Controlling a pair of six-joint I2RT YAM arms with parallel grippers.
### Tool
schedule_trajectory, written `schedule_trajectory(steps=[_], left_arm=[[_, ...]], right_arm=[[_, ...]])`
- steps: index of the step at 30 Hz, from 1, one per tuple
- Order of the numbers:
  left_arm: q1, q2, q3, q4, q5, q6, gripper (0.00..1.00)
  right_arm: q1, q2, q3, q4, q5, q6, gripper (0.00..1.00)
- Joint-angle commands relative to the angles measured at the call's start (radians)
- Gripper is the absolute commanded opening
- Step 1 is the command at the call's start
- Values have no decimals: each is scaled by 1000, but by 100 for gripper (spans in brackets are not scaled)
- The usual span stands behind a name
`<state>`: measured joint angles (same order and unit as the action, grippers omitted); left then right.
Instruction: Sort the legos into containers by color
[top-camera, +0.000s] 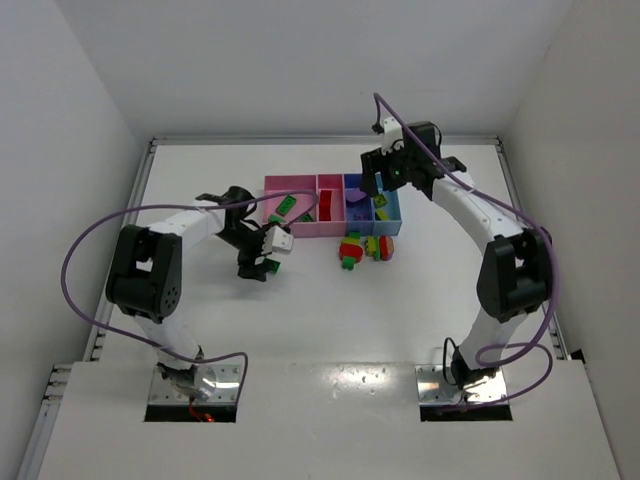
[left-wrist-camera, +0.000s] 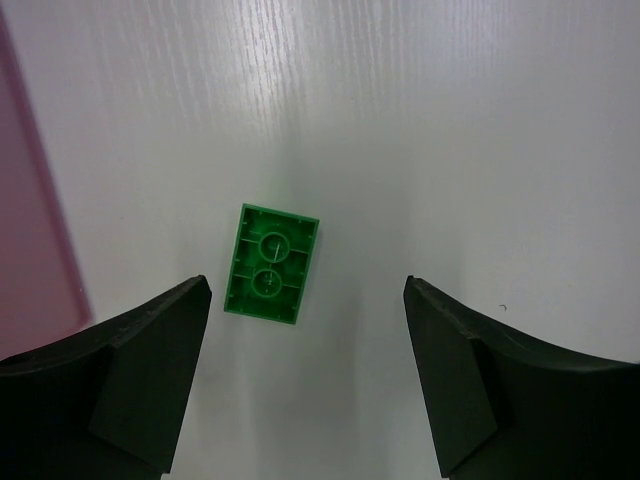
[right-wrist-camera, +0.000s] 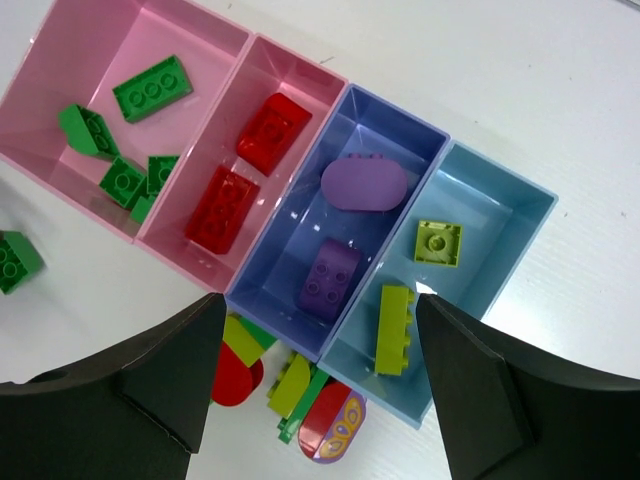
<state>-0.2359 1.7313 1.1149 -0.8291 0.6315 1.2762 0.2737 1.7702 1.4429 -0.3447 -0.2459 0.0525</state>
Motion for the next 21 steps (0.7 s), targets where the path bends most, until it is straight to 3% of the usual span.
schedule_trajectory(steps=[1, 12, 21], left_arm=[[4, 4, 33, 7, 36, 80, 85], [4, 77, 51, 93, 4, 55, 82], [-14, 125, 69, 151, -29, 12, 67]], right_arm=[[-8, -66, -18, 19, -23, -11, 78], [-18, -66, -29, 10, -23, -20, 78], [-18, -57, -29, 1, -23, -39, 78]])
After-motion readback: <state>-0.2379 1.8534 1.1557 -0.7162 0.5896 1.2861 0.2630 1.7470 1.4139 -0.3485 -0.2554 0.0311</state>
